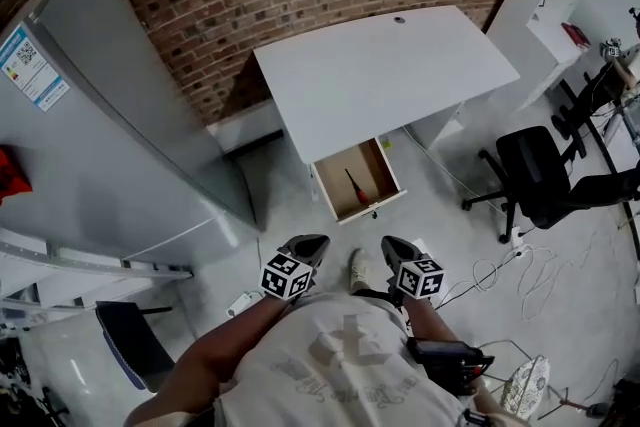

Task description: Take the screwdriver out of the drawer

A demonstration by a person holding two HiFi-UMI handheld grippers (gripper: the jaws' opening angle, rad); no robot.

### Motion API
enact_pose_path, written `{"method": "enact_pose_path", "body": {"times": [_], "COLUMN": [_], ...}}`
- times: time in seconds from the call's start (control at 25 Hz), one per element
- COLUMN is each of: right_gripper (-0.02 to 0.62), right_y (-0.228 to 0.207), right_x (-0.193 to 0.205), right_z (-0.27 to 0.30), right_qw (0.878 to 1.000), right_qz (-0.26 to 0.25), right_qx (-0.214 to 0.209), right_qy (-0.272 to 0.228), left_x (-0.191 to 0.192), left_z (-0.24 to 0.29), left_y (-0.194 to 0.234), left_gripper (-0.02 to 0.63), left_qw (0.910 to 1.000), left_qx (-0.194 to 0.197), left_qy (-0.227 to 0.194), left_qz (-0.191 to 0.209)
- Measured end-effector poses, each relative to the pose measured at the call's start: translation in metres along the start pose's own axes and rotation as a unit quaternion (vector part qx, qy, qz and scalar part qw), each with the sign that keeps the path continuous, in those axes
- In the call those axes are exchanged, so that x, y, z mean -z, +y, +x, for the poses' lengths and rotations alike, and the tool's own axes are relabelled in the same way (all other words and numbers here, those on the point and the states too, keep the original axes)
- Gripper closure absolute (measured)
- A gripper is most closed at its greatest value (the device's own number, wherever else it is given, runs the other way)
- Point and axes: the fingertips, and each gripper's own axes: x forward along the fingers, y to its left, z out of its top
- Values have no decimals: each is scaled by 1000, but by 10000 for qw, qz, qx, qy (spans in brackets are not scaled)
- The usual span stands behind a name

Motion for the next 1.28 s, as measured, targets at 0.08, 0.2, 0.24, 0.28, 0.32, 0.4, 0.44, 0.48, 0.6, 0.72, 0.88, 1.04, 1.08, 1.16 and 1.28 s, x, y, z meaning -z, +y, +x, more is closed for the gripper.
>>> {"method": "enact_pose_path", "body": {"times": [0.08,0.2,0.24,0.28,0.32,0.4,0.44,0.48,0.6,0.72,0.88,1.04,1.08,1.16,1.28], "right_gripper": [571,571,571,571,571,571,571,571,571,571,571,571,571,571,571], "right_y": [-8,-18,-23,-27,-32,-42,-47,-51,-63,-76,-95,-100,-100,-100,-101], "right_x": [-5,-19,-25,-29,-32,-35,-37,-39,-46,-52,-60,-68,-69,-73,-78], "right_z": [4,12,16,20,23,30,33,37,48,56,66,84,89,99,113], "right_qw": [10000,10000,9999,9999,9999,9999,9998,9998,9995,9987,9977,9954,9945,9926,9893], "right_qz": [4,-41,-71,-96,-108,-102,-94,-86,-73,-75,-87,-187,-225,-311,-439], "right_qx": [-32,-74,-82,-90,-97,-122,-140,-161,-261,-410,-531,-753,-824,-961,-1140], "right_qy": [38,14,-11,-20,-9,49,81,108,186,283,405,563,603,679,799], "left_x": [-3,-10,-14,-18,-20,-23,-24,-26,-30,-36,-46,-54,-55,-57,-59], "left_z": [7,18,22,26,30,38,42,46,60,76,97,102,102,102,103], "left_y": [-1,6,10,12,15,18,20,22,25,25,26,35,37,42,48], "left_gripper": [585,585,585,586,586,585,584,584,585,586,586,585,586,586,584], "left_qw": [10000,9999,9999,9998,9997,9995,9994,9993,9990,9983,9978,9962,9956,9941,9915], "left_qx": [-28,-126,-158,-188,-216,-276,-301,-321,-394,-502,-590,-800,-864,-998,-1200], "left_qy": [21,42,44,44,44,57,68,82,131,171,219,187,178,150,94], "left_qz": [-17,-39,-34,-40,-60,-121,-144,-156,-183,-232,-211,-293,-327,-397,-493]}}
